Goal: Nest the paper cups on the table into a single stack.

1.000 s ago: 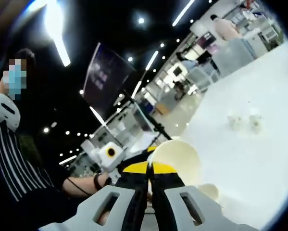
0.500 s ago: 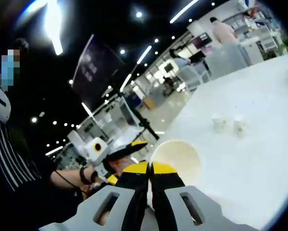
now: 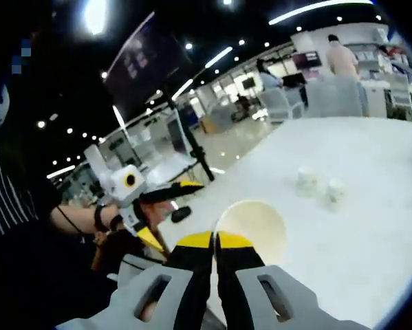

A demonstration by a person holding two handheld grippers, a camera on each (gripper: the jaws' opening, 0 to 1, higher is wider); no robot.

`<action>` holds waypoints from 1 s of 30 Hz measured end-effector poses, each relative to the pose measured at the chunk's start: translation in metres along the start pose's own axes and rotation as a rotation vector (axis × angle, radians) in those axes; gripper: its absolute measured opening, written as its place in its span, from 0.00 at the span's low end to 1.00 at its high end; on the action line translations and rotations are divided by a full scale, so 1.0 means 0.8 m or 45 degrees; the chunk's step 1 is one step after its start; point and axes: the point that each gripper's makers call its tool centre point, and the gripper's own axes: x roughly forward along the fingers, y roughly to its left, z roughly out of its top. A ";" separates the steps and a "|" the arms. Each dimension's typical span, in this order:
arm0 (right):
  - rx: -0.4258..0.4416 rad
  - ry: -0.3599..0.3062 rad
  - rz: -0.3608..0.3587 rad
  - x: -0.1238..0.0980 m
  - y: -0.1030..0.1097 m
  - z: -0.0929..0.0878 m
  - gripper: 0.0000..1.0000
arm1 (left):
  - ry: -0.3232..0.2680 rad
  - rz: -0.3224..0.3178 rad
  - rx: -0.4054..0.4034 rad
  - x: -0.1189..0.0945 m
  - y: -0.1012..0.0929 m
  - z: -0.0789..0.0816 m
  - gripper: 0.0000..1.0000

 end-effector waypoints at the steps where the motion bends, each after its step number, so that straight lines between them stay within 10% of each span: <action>1: -0.030 0.037 -0.007 0.003 0.001 -0.005 0.00 | 0.001 0.001 -0.001 0.000 0.000 0.000 0.99; 15: -0.464 0.409 -0.074 0.043 0.006 -0.071 0.00 | 0.100 0.013 0.043 -0.004 0.007 -0.031 0.99; 30: -0.638 0.604 -0.054 0.062 0.000 -0.110 0.00 | 0.085 0.043 -0.030 -0.006 0.012 -0.034 0.99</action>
